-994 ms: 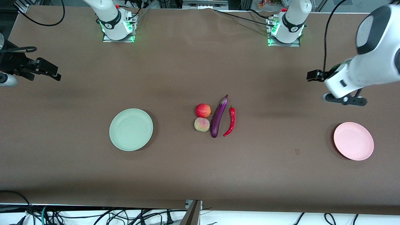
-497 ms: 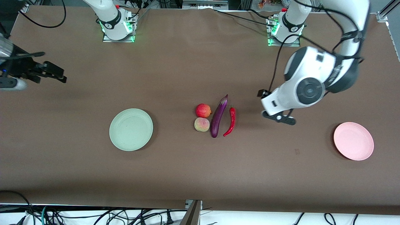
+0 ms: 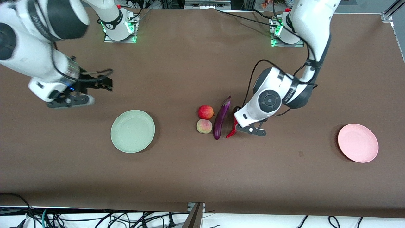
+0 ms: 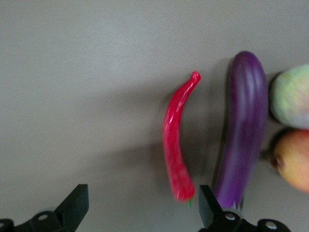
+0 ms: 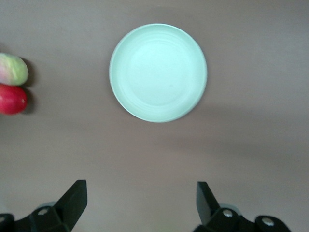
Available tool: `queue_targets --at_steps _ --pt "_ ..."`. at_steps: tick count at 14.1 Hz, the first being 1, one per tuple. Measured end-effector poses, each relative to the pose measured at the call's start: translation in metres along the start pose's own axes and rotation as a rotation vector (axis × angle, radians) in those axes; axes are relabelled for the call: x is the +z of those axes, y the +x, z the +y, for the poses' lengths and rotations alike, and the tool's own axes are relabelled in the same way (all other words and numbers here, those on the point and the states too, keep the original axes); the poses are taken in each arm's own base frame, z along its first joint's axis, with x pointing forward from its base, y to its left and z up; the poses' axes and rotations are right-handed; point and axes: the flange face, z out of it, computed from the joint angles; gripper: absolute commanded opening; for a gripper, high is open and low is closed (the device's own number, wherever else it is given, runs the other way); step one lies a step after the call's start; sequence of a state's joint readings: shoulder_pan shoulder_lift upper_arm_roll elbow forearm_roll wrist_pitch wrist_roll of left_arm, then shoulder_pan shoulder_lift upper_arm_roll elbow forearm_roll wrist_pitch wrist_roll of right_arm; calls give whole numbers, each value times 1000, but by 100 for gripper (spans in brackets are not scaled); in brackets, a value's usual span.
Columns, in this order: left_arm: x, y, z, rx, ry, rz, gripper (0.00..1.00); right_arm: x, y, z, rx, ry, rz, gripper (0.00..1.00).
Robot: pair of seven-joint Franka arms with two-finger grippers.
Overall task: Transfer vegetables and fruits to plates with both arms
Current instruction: 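Reach the left gripper to the red chili while the right gripper approaches the apple, then grasp the chili with the left gripper while the right gripper grasps the apple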
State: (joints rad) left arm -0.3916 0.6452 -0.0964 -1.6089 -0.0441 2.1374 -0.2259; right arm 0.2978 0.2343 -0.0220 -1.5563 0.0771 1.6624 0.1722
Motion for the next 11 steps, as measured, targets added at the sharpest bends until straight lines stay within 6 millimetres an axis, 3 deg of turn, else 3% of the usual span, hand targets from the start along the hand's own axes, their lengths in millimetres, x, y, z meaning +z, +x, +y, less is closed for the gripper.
queue_targets --at_steps 3,4,6,7,9,11 --pt "46 0 15 -2 -20 15 99 46 22 -47 59 67 6 100" --pt "54 0 19 -10 -22 21 89 61 27 -64 75 72 15 100" --pt "63 -1 25 -14 -22 23 35 88 32 -102 103 70 26 100" --pt "63 -2 27 -12 -22 23 20 102 35 -118 123 72 37 100" --pt "64 -2 30 -9 -22 23 6 130 39 -148 167 79 61 100" --pt "64 -2 28 -12 -20 23 3 158 40 -175 226 86 78 100"
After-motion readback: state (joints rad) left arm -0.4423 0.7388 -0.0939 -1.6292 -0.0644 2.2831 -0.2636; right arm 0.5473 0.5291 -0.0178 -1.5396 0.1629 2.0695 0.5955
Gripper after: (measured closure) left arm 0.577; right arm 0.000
